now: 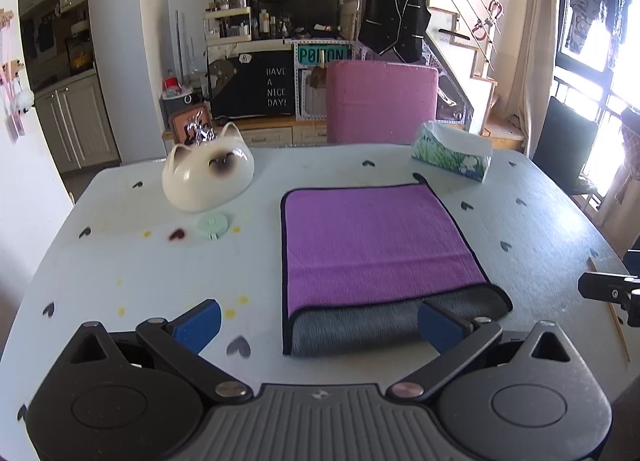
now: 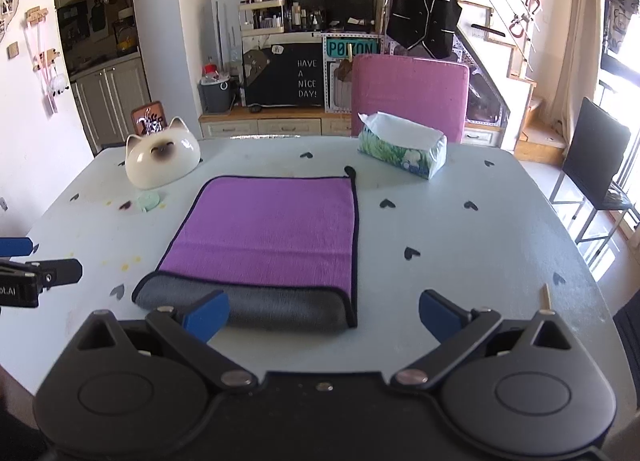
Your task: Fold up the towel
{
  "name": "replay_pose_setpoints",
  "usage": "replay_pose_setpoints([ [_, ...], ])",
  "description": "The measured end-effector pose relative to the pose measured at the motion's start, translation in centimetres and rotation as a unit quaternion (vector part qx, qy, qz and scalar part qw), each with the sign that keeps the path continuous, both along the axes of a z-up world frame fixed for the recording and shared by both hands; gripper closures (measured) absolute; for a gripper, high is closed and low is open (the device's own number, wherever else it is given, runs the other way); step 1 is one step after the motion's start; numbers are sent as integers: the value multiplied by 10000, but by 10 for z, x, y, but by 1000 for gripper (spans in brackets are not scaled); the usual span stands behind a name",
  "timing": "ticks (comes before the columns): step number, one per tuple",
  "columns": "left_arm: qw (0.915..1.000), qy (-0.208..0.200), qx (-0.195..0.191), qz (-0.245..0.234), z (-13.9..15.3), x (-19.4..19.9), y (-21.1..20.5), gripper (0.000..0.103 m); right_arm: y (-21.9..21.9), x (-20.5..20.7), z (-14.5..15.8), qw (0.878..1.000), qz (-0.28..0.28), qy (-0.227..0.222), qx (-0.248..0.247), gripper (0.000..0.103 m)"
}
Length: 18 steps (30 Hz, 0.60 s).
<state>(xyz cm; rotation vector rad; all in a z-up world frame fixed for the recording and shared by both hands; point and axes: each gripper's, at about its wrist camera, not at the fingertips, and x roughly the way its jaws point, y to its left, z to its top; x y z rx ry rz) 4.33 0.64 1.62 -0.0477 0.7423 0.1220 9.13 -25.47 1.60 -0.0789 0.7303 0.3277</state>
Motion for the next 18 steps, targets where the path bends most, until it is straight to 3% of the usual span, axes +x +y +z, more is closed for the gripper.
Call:
replay_pose_setpoints([
  [8, 9999, -82, 72, -34, -7, 29, 5, 0, 2, 31, -7, 9998, -44, -120, 181, 1],
  [18, 9998, -129, -156, -92, -38, 64, 23, 0, -4, 72, -30, 9973, -25, -301, 669, 1],
])
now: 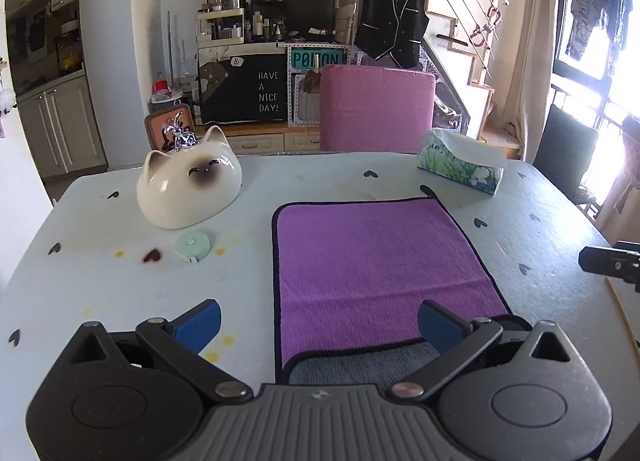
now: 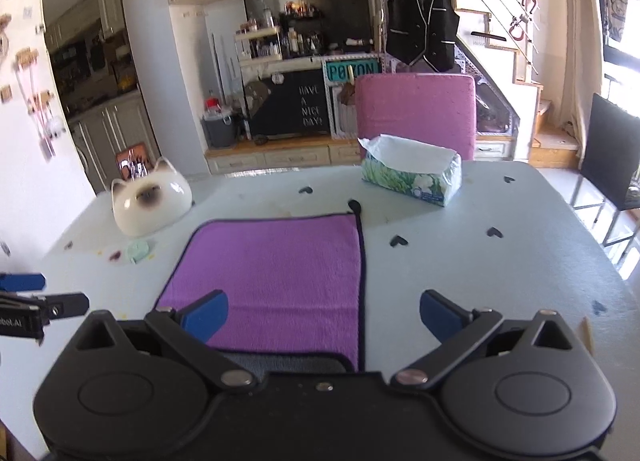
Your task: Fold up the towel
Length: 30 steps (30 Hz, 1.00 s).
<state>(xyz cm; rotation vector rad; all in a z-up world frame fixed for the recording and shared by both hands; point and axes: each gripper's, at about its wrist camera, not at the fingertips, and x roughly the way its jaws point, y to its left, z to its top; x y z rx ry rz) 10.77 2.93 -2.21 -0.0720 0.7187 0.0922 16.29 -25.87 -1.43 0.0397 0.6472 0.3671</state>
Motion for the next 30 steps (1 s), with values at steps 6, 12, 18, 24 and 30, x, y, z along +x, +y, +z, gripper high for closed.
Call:
replay_pose_setpoints([
  [6, 9997, -2, -212, 127, -25, 15, 14, 0, -7, 21, -30, 9992, -23, -67, 395, 0],
  [12, 9980, 6, -547, 319, -54, 20, 29, 0, 0, 27, -61, 9992, 100, -338, 184, 0],
  [18, 9937, 49, -1026, 448, -79, 19, 38, 0, 3, 32, -92, 9994, 325, -23, 67, 0],
  [24, 9922, 459, -1123, 283, -97, 20, 37, 0, 6, 33, -113, 9989, 349, 328, 6, 9],
  [30, 9925, 547, -1089, 129, -105, 16, 35, 20, 5, 33, -124, 9967, 512, 599, 192, 39],
])
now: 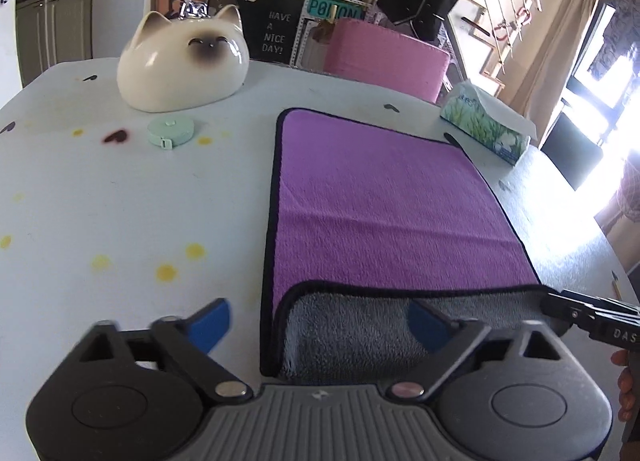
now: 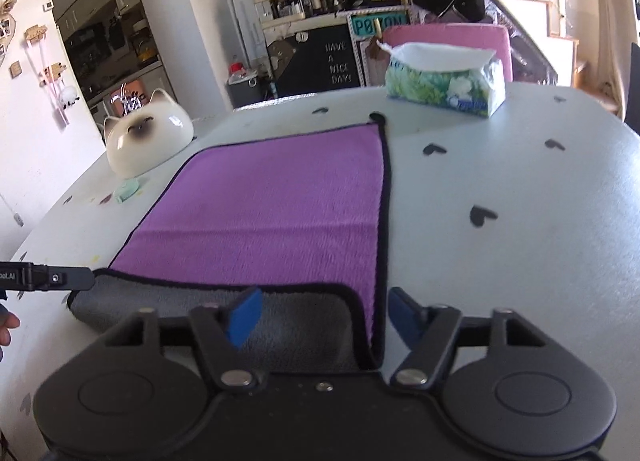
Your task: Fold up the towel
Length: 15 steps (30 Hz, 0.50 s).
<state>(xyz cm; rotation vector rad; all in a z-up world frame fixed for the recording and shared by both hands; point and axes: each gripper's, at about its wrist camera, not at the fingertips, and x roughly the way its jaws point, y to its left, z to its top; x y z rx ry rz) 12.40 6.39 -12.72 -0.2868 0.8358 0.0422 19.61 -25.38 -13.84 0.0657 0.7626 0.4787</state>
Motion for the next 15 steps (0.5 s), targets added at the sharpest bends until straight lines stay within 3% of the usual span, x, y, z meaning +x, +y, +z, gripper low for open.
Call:
replay_pose_setpoints([
  [5, 9999, 44, -71, -90, -3, -1, -2, 40, -1, 0, -7, 9998, -5, 213, 27, 59],
  [10, 9999, 65, -78, -93, -4, -1, -2, 55, -2, -2, -7, 9998, -6, 220, 17, 69],
  [13, 9999, 86, -54, -80, -3, -1, -1, 69, 0, -3, -5, 9997, 54, 235, -37, 74],
  [15, 9999, 151, -41, -42, -4, -1, 0, 89, 0, -4, -5, 9996, 80, 259, -98, 78],
])
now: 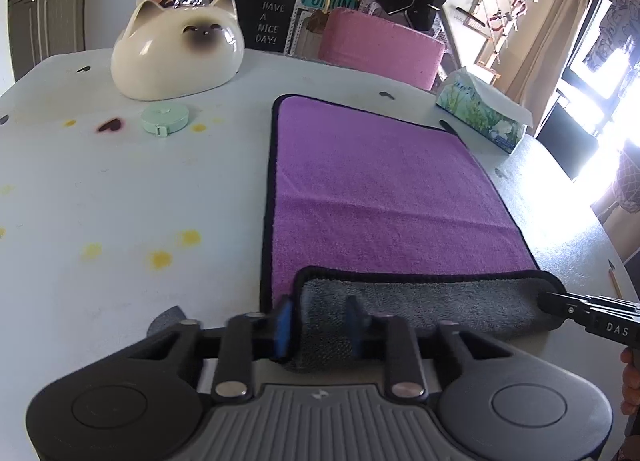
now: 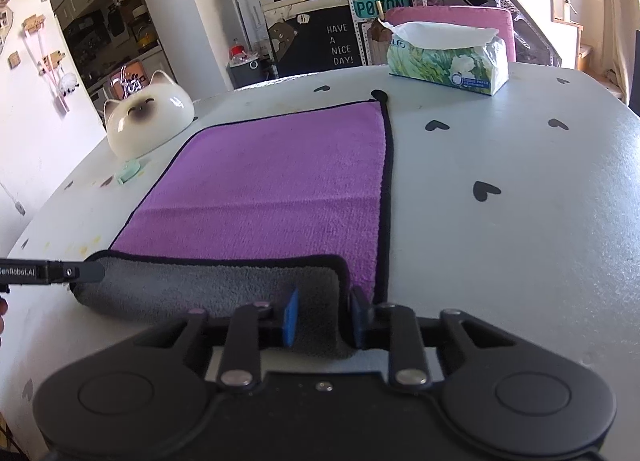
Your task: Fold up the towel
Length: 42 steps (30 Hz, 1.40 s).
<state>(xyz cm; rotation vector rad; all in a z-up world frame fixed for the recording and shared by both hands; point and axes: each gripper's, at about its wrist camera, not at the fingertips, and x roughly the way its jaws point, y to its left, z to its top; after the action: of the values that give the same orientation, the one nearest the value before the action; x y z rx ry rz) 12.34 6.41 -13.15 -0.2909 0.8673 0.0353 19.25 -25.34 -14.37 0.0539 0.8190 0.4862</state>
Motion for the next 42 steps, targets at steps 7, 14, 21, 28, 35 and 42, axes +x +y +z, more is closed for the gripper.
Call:
replay_pose_setpoints([
  [7, 9999, 59, 102, -8, -1, -2, 0, 99, -1, 0, 3, 10000, -28, 41, -79, 99],
  [14, 9998, -90, 198, 4, 8, -2, 3, 99, -4, 1, 8, 9999, -123, -11, -76, 99],
  [21, 9990, -386, 238, 2, 33, 16, 9, 99, -5, 14, 27, 9996, -148, -223, 47, 100],
  [28, 9980, -475, 411, -5, 45, 48, 14, 99, 2, 44, 48, 9989, -135, -425, 121, 100],
  [35, 9967, -570, 574, -15, 55, 79, 19, 99, 11, 77, 56, 9985, -132, -517, 106, 100],
  [42, 9959, -600, 674, -27, 58, 107, 23, 99, 18, 106, 57, 9985, -160, -505, 96, 100],
])
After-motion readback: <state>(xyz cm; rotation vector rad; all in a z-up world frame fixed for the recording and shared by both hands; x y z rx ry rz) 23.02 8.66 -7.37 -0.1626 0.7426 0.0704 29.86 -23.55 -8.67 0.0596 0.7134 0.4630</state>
